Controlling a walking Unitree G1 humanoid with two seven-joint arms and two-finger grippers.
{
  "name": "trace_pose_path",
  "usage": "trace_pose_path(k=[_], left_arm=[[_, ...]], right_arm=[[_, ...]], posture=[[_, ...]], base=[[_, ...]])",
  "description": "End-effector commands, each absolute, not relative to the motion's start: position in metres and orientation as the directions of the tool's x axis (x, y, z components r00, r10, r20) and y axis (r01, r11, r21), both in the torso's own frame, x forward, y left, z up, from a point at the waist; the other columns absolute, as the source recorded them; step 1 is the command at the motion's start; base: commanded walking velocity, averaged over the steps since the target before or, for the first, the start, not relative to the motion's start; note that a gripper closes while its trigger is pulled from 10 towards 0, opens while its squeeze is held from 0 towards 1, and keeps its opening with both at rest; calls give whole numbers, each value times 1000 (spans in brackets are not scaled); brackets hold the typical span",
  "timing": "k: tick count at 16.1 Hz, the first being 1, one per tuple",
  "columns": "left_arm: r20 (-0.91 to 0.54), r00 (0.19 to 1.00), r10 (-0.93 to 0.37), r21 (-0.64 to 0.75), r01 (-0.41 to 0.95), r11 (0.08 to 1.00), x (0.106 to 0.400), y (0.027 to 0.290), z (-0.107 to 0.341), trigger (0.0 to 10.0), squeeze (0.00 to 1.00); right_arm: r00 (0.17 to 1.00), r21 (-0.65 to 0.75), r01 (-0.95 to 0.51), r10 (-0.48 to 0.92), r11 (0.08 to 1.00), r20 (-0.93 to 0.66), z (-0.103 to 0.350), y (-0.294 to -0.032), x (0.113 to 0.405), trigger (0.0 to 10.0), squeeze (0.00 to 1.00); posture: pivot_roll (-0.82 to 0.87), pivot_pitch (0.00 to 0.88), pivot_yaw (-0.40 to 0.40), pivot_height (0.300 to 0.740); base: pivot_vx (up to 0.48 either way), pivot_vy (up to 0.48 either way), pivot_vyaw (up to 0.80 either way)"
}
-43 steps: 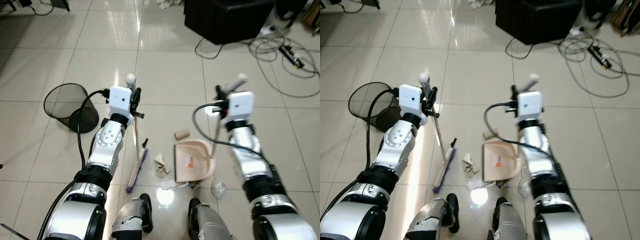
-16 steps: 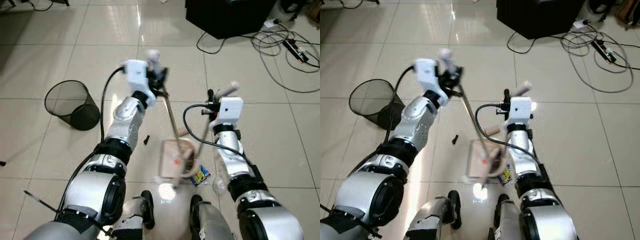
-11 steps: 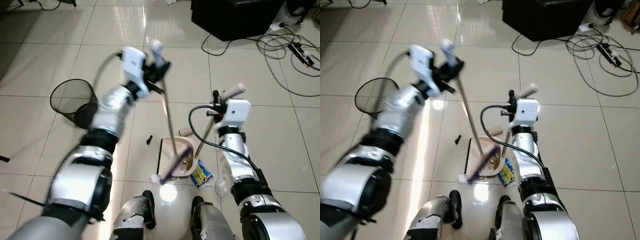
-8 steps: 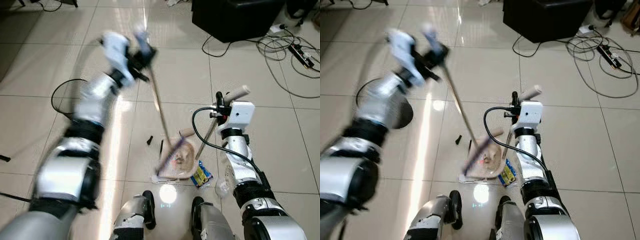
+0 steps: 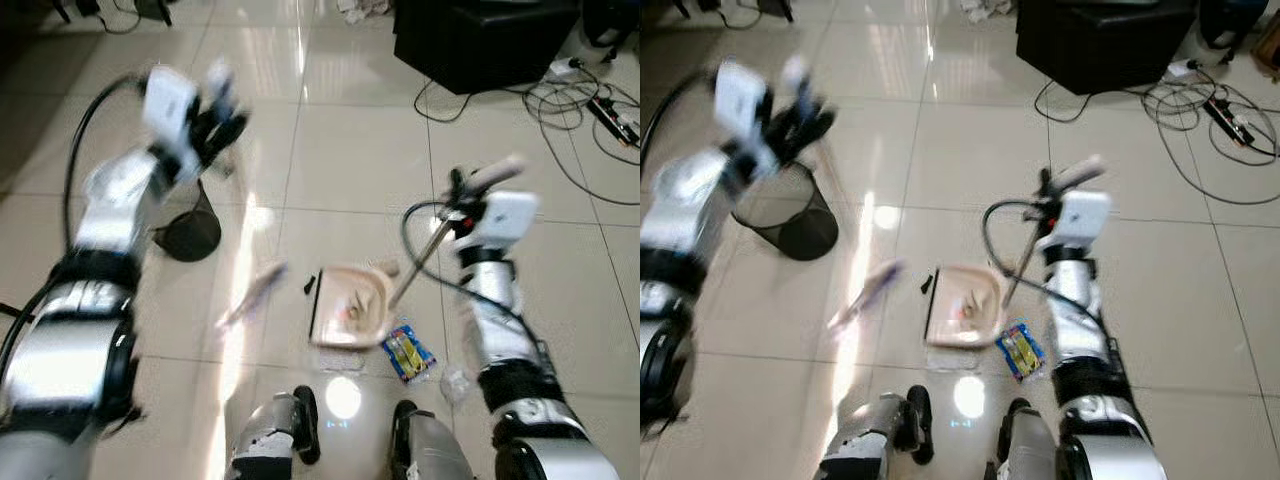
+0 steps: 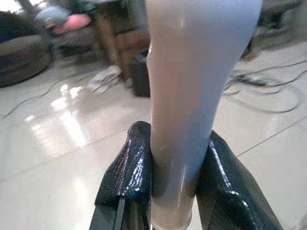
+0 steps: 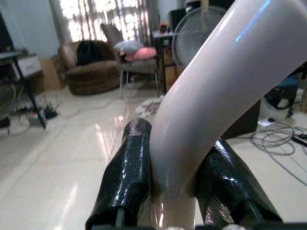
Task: Sweep floor
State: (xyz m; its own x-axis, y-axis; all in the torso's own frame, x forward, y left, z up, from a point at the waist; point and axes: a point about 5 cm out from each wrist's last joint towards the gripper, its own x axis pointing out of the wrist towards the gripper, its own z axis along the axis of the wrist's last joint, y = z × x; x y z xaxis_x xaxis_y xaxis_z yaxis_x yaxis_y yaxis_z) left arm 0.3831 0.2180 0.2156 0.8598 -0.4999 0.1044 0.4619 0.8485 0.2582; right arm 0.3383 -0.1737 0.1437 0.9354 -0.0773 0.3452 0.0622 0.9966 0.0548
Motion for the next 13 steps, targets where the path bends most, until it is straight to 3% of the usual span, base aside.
trace_pose_path(k=[1, 5, 6, 9, 13], left_arm=[[116, 872, -475, 247, 438, 864, 380, 226, 214, 10000, 0], [143, 940, -311, 123, 295, 948, 366, 235, 182, 10000, 0], [146, 954, -262, 75, 254, 964, 355, 230, 168, 10000, 0], [155, 952, -263, 104, 249, 963, 335, 206, 149, 10000, 0], [170, 963, -211, 125, 191, 974, 310, 192, 152, 10000, 0]], right_arm=[[924, 76, 67, -91, 995, 371, 155, -179, 337, 10000, 0], [929, 112, 37, -76, 993, 363, 189, -188, 332, 10000, 0], [921, 143, 13, -67, 990, 383, 205, -186, 325, 10000, 0], [919, 157, -57, -9, 986, 394, 225, -175, 312, 10000, 0], [916, 179, -93, 14, 979, 401, 247, -167, 302, 10000, 0]], posture=[[57, 113, 116, 740], [30, 100, 93, 740], [20, 88, 94, 740], [5, 68, 82, 740], [15, 53, 65, 740]], base=[[0, 0, 0], [0, 0, 0], [0, 0, 0], [0, 0, 0], [0, 0, 717]])
